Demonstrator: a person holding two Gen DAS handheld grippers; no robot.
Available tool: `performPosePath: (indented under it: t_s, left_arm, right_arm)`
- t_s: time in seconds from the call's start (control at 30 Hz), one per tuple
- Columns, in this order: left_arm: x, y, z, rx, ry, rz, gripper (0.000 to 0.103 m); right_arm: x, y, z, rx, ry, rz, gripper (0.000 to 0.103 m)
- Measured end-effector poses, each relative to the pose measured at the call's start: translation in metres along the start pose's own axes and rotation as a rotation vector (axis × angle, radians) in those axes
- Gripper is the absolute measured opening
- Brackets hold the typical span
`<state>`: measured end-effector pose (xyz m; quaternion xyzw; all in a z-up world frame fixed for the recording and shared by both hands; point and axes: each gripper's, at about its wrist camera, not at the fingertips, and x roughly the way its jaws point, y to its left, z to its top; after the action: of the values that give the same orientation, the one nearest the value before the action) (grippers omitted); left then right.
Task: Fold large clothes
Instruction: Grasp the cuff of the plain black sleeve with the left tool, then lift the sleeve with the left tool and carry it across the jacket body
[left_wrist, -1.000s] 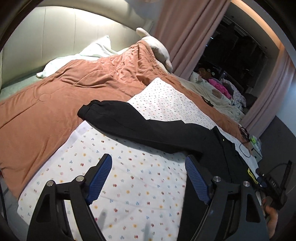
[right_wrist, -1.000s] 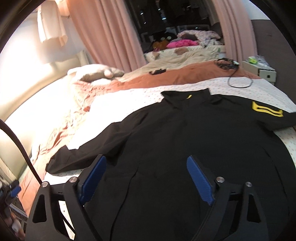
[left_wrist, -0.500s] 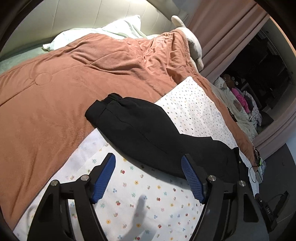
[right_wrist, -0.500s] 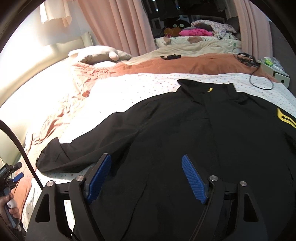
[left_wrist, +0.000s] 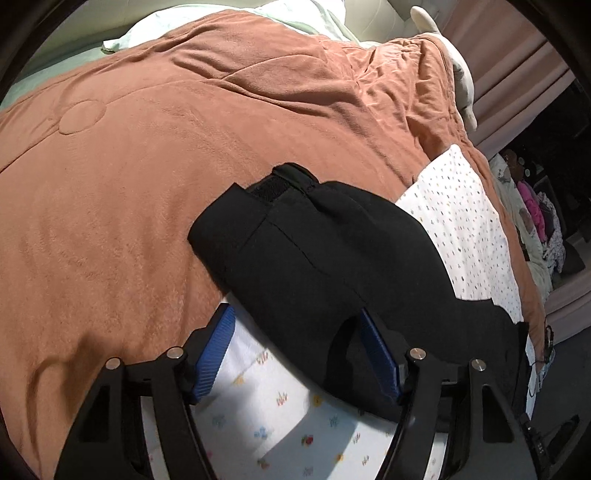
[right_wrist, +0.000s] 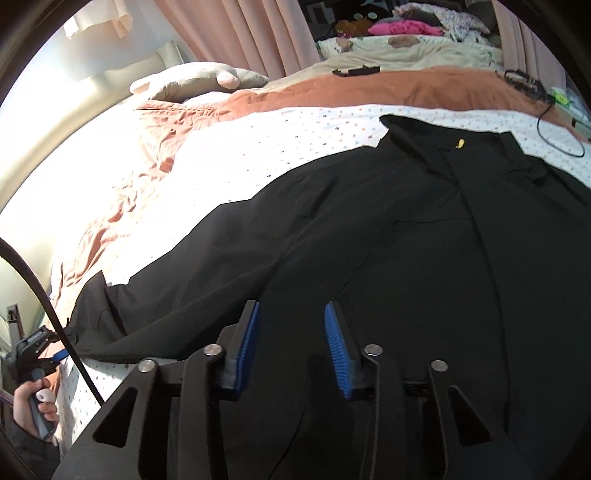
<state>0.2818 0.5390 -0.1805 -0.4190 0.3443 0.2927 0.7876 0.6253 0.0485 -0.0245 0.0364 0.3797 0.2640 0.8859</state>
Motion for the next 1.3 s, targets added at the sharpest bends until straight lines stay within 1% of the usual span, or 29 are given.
performPosePath:
  t_s: [0.03,0.07,0.1,0.13,0.2,0.23,0.33,0.4,0.47,0.57,0.6,0.7,0.83,0.93,1.0,1.03,1.07,1.1,1.17,1.23,1.3]
  left_arm:
    - [0.003,0.001,0.004,-0.014,-0.008,-0.005,0.063]
    - [0.004,0.001,0.007,-0.028,-0.009,-0.007,0.051]
    - [0.006,0.001,0.010,-0.036,-0.006,-0.005,0.042]
    - [0.009,0.001,0.013,-0.038,0.003,0.001,0.026]
    - [0.008,0.000,0.017,-0.040,0.008,-0.017,0.016]
    - [0.004,-0.002,0.018,-0.034,-0.005,-0.033,0.012]
    - [-0.020,-0.015,0.020,0.023,-0.078,-0.091,0.010]
    - [-0.039,-0.022,0.023,0.035,-0.111,-0.145,0.010]
    - [-0.059,-0.031,0.027,0.039,-0.141,-0.192,0.008]
    - [-0.094,-0.053,0.034,0.063,-0.198,-0.254,0.008]
    - [-0.101,-0.061,0.035,0.072,-0.212,-0.268,0.008]
    - [-0.129,-0.091,0.039,0.111,-0.248,-0.315,0.008]
    - [-0.162,-0.142,0.039,0.200,-0.283,-0.351,0.008]
    - [-0.184,-0.177,0.034,0.240,-0.295,-0.398,0.008]
    - [-0.194,-0.201,0.032,0.264,-0.299,-0.428,0.008]
    - [-0.200,-0.215,0.030,0.277,-0.299,-0.447,0.008]
    - [-0.205,-0.226,0.027,0.290,-0.299,-0.465,0.008]
    - [-0.210,-0.242,0.025,0.309,-0.296,-0.489,0.008]
    - [-0.218,-0.265,0.018,0.342,-0.290,-0.518,0.008]
    - [-0.228,-0.291,0.006,0.379,-0.286,-0.547,0.008]
    - [-0.234,-0.314,-0.003,0.409,-0.279,-0.568,0.008]
  right_arm:
    - [0.004,-0.002,0.001,0.009,0.003,0.010,0.030]
    - [0.007,-0.004,0.003,0.018,0.005,0.020,0.030]
    - [0.009,-0.006,0.004,0.031,0.006,0.033,0.030]
    - [0.012,-0.007,0.006,0.045,0.004,0.049,0.030]
    - [0.018,-0.010,0.008,0.064,0.003,0.079,0.030]
    - [0.023,-0.012,0.009,0.080,0.004,0.096,0.029]
    - [0.043,-0.019,0.010,0.142,0.018,0.164,0.029]
    - [0.059,-0.025,0.008,0.178,0.042,0.200,0.030]
    - [0.076,-0.033,0.006,0.217,0.078,0.217,0.030]
    - [0.101,-0.039,-0.003,0.235,0.149,0.215,0.030]
    - [0.103,-0.040,-0.004,0.235,0.147,0.225,0.029]
    - [0.101,-0.045,0.000,0.252,0.180,0.234,0.029]
    - [0.070,-0.059,0.012,0.274,0.140,0.203,0.030]
    - [0.046,-0.064,0.015,0.282,0.125,0.222,0.030]
    - [0.029,-0.063,0.016,0.276,0.111,0.230,0.036]
    - [0.019,-0.063,0.014,0.271,0.097,0.233,0.052]
    - [0.008,-0.063,0.011,0.266,0.078,0.235,0.070]
    - [-0.002,-0.064,0.008,0.261,0.056,0.230,0.075]
    - [-0.019,-0.070,-0.004,0.260,0.026,0.223,0.075]
    - [-0.034,-0.076,-0.015,0.275,0.014,0.238,0.075]
    - [-0.049,-0.082,-0.027,0.292,0.009,0.231,0.075]
